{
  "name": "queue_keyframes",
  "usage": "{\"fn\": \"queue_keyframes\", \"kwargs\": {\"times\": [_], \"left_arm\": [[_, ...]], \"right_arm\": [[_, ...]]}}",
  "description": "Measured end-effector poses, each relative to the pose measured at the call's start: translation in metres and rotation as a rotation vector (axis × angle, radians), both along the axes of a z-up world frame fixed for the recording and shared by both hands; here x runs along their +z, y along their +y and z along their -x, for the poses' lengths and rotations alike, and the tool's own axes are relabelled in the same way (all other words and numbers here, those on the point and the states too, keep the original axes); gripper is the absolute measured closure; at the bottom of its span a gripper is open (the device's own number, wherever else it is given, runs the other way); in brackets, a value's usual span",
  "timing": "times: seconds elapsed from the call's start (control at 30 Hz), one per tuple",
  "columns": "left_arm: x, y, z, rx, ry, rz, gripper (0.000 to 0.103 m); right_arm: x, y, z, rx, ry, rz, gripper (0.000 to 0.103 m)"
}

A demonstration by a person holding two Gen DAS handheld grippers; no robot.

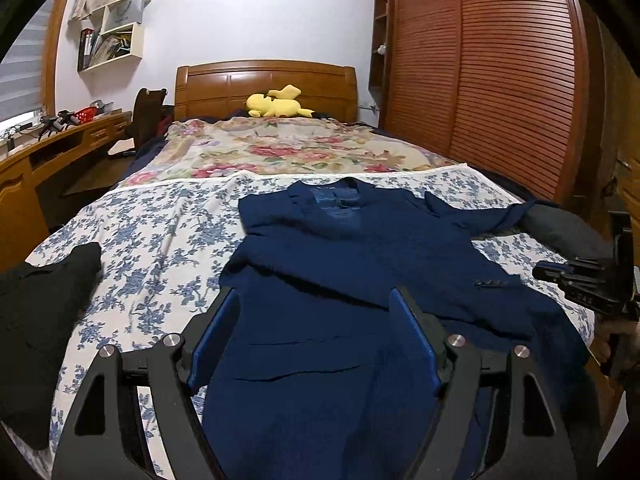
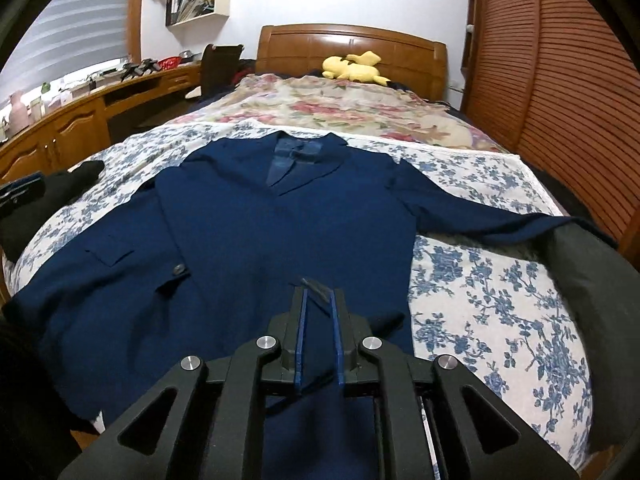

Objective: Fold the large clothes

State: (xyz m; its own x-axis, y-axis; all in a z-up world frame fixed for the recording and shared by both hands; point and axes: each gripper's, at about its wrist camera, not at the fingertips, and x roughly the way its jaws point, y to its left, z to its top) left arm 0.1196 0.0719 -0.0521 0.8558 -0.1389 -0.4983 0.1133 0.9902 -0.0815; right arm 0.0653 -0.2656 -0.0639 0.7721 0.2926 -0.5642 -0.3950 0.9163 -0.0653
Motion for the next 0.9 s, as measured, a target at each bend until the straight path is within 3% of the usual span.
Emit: {"fn": "queue_keyframes", "kwargs": {"times": [0.1,0.17,0.23,0.47,0.9], "left_arm": [[0.001,-0.010,0.003,-0.011,-0.001,-0.007,0.025],[-0.001,-0.021,0.005,-0.022,-0.001,-0.022,0.025],[-0.004,-0.030,0.005,-0.035,0.005,-0.030,0.025],[-0.014,-0.064,0.002,-0.082,0.041,-0.039,0.025],[-0.025,-0.111,-0.004,-0.103,0.109,-0.021,0.025]], "right_arm": [[0.000,0.001,-0.008,0.020,0.002,-0.016,0.085],[-0.005,-0.008,-0.015,0.027,0.005,-0.010,0.070],[-0.014,-0.008,-0.023,0.032,0.014,0.001,0.066],[-0.036,-0.024,-0.063,0.011,0.100,0.027,0.066],[-0.044,-0.032,-0.094,0.058,0.149,0.016,0.066]]}}
